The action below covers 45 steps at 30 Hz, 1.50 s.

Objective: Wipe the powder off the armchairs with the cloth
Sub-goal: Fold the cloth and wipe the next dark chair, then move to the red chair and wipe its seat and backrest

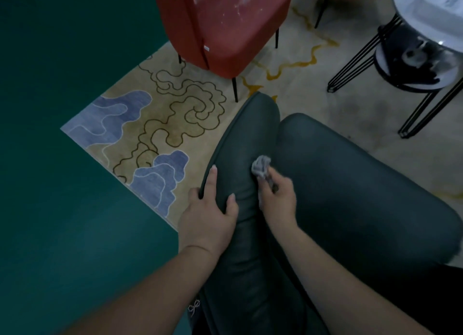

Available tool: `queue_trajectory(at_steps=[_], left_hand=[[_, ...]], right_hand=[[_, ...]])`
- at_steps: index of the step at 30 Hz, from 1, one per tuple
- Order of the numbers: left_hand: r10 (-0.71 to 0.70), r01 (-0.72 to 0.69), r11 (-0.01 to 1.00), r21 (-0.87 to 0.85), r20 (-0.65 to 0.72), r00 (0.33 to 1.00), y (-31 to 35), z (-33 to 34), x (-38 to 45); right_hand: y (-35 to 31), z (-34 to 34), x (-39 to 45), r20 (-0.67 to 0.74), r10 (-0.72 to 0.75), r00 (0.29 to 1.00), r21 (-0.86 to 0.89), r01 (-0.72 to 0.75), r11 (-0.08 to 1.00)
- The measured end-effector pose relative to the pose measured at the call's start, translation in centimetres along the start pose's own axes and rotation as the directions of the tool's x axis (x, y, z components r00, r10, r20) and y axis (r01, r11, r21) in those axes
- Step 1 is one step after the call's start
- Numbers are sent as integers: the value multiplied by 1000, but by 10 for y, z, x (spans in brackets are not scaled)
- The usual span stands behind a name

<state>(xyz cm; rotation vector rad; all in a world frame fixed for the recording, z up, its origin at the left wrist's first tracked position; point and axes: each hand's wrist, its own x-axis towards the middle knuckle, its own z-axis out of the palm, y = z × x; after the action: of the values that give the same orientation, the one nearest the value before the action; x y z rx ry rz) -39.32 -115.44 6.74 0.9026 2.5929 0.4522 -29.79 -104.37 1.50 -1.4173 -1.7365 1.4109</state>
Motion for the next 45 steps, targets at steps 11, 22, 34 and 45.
queue_trajectory(at_steps=[11, 22, 34, 45], left_hand=[[33, -31, 999, -40, 53, 998, 2, -10, -4], [290, -336, 928, 159, 257, 922, -52, -89, -40], [345, -419, 799, 431, 241, 907, -161, -206, -3], [450, -519, 738, 432, 259, 855, -272, -287, 82]], right_hand=[[8, -60, -75, 184, 97, 978, -173, -65, 983], [-39, -65, -104, 88, 41, 995, -233, -19, 972], [-188, 46, -118, 99, -109, 989, -340, 137, 930], [-256, 214, -108, 50, -87, 995, -344, 99, 934]])
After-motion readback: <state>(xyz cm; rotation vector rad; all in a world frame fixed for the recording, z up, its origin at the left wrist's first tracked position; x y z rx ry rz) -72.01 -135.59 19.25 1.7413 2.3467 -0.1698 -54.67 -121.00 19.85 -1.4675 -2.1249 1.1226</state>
